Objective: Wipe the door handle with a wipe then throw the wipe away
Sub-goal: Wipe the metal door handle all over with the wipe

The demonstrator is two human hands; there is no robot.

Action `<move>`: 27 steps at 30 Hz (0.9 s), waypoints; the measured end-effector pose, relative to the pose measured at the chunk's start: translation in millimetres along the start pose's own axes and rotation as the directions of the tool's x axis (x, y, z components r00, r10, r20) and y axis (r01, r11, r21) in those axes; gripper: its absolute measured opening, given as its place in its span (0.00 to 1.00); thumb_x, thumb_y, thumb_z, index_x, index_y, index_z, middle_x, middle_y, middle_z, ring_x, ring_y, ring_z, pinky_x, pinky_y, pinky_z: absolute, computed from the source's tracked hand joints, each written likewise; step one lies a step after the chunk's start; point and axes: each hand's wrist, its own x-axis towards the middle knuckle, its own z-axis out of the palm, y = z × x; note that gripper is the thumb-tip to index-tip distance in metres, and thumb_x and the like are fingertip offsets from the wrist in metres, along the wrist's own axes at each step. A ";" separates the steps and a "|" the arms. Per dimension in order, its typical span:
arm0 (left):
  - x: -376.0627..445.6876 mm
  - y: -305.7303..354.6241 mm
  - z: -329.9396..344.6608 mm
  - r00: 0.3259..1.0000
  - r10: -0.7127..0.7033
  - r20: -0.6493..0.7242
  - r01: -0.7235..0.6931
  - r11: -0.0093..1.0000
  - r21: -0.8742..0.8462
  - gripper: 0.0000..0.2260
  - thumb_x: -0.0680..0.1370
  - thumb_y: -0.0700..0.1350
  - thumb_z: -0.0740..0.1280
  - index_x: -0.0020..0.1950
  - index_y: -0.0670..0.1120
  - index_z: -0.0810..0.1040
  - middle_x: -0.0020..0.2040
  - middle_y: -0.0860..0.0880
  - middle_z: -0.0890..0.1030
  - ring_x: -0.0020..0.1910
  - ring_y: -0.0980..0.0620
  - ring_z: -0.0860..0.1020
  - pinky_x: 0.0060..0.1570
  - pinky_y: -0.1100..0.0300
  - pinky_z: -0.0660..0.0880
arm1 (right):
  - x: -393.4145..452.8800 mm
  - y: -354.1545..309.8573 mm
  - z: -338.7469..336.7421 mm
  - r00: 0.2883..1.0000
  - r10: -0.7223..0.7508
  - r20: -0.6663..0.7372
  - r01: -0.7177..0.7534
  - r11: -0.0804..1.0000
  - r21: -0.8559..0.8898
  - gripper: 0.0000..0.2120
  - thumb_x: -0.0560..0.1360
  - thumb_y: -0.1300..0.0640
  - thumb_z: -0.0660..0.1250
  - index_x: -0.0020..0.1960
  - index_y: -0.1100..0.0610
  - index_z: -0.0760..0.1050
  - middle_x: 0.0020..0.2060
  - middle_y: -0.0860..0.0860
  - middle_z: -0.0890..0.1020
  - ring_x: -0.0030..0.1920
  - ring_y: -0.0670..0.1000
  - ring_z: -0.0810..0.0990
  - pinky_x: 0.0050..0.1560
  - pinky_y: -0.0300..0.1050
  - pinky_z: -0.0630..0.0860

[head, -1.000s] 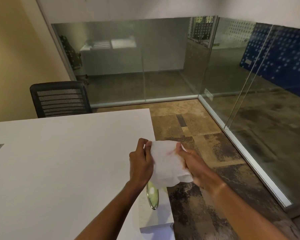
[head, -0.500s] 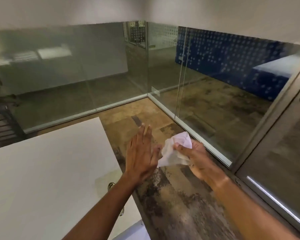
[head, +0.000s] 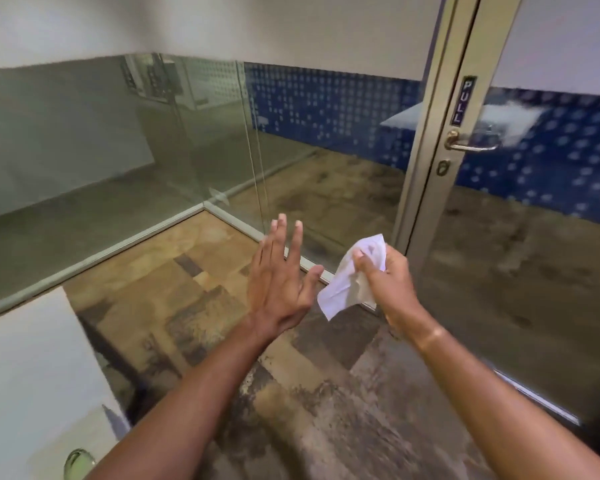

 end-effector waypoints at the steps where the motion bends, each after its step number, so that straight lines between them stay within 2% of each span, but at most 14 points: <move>1: 9.5 9.7 11.5 1.000 0.014 0.002 -0.014 1.000 -0.002 0.34 0.79 0.61 0.53 0.80 0.45 0.54 0.81 0.41 0.50 0.80 0.44 0.49 0.77 0.53 0.43 | 7.9 2.2 -14.7 0.999 -0.006 -0.032 0.005 1.000 -0.023 0.07 0.76 0.51 0.66 0.45 0.55 0.78 0.40 0.54 0.84 0.41 0.49 0.80 0.43 0.50 0.78; 4: 37.0 36.1 45.6 0.999 0.050 0.006 -0.050 0.999 -0.011 0.34 0.79 0.60 0.55 0.81 0.46 0.52 0.81 0.42 0.49 0.80 0.46 0.48 0.77 0.47 0.52 | 29.0 7.5 -57.5 0.992 -0.015 -0.126 0.009 0.999 -0.045 0.10 0.74 0.50 0.65 0.46 0.57 0.78 0.44 0.59 0.84 0.44 0.54 0.82 0.50 0.57 0.79; 6: 52.8 51.8 62.7 0.998 0.067 0.011 -0.067 0.998 -0.016 0.34 0.80 0.61 0.54 0.81 0.48 0.50 0.81 0.43 0.48 0.80 0.49 0.46 0.77 0.48 0.50 | 40.4 11.9 -82.4 0.985 -0.022 -0.169 0.010 0.998 -0.068 0.10 0.75 0.51 0.64 0.47 0.57 0.78 0.45 0.59 0.84 0.47 0.58 0.82 0.51 0.59 0.78; 9: 76.4 72.9 81.4 0.995 0.103 0.013 -0.103 0.994 -0.037 0.33 0.80 0.62 0.53 0.81 0.49 0.49 0.82 0.44 0.48 0.80 0.50 0.45 0.77 0.51 0.48 | 52.7 16.0 -110.9 0.975 -0.042 -0.220 0.023 0.996 -0.090 0.07 0.77 0.52 0.63 0.48 0.51 0.79 0.44 0.53 0.85 0.46 0.51 0.82 0.49 0.52 0.78; 11: 91.5 85.8 92.7 0.991 0.134 0.015 -0.133 0.989 -0.060 0.33 0.80 0.62 0.53 0.81 0.49 0.49 0.82 0.44 0.48 0.81 0.49 0.45 0.77 0.51 0.47 | 61.8 17.8 -126.1 0.962 -0.032 -0.270 0.010 0.996 -0.084 0.07 0.78 0.51 0.63 0.51 0.50 0.79 0.45 0.50 0.85 0.48 0.51 0.82 0.50 0.50 0.77; 13: 109.8 96.6 103.9 0.986 0.167 0.013 -0.166 0.983 -0.077 0.33 0.80 0.61 0.54 0.81 0.48 0.50 0.82 0.44 0.48 0.81 0.48 0.47 0.77 0.51 0.47 | 74.8 20.8 -139.5 0.946 -0.031 -0.323 0.006 0.997 -0.078 0.09 0.79 0.50 0.62 0.51 0.53 0.79 0.46 0.52 0.84 0.47 0.52 0.81 0.50 0.49 0.76; 17: 143.7 102.8 125.0 0.977 0.215 -0.003 -0.214 0.972 -0.100 0.33 0.80 0.60 0.56 0.81 0.46 0.51 0.81 0.42 0.49 0.81 0.47 0.47 0.77 0.49 0.49 | 97.0 27.6 -154.0 0.924 -0.004 -0.382 -0.032 0.996 -0.087 0.15 0.81 0.50 0.59 0.44 0.59 0.77 0.37 0.51 0.80 0.38 0.49 0.75 0.40 0.46 0.73; 23: 211.2 105.7 178.3 0.959 0.282 0.016 -0.276 0.949 -0.153 0.33 0.80 0.59 0.54 0.81 0.46 0.51 0.81 0.43 0.48 0.81 0.48 0.45 0.78 0.49 0.49 | 157.8 44.2 -180.2 0.880 0.005 -0.474 -0.080 0.987 -0.139 0.23 0.82 0.50 0.57 0.45 0.71 0.74 0.33 0.53 0.74 0.35 0.49 0.70 0.37 0.46 0.67; 24: 222.0 104.6 186.0 0.956 0.292 0.017 -0.286 0.946 -0.156 0.33 0.80 0.59 0.54 0.81 0.46 0.50 0.81 0.43 0.47 0.81 0.48 0.45 0.78 0.49 0.48 | 168.3 45.8 -183.1 0.868 0.007 -0.497 -0.088 0.986 -0.139 0.23 0.82 0.50 0.57 0.44 0.70 0.74 0.33 0.53 0.74 0.35 0.49 0.71 0.37 0.46 0.68; 27: 265.5 99.3 209.6 0.949 0.316 0.009 -0.309 0.934 -0.179 0.33 0.80 0.60 0.53 0.81 0.46 0.50 0.81 0.44 0.46 0.81 0.48 0.44 0.78 0.50 0.47 | 205.9 46.7 -186.8 0.834 0.018 -0.551 -0.105 0.986 -0.127 0.18 0.82 0.51 0.58 0.43 0.61 0.78 0.35 0.54 0.82 0.37 0.51 0.78 0.42 0.48 0.76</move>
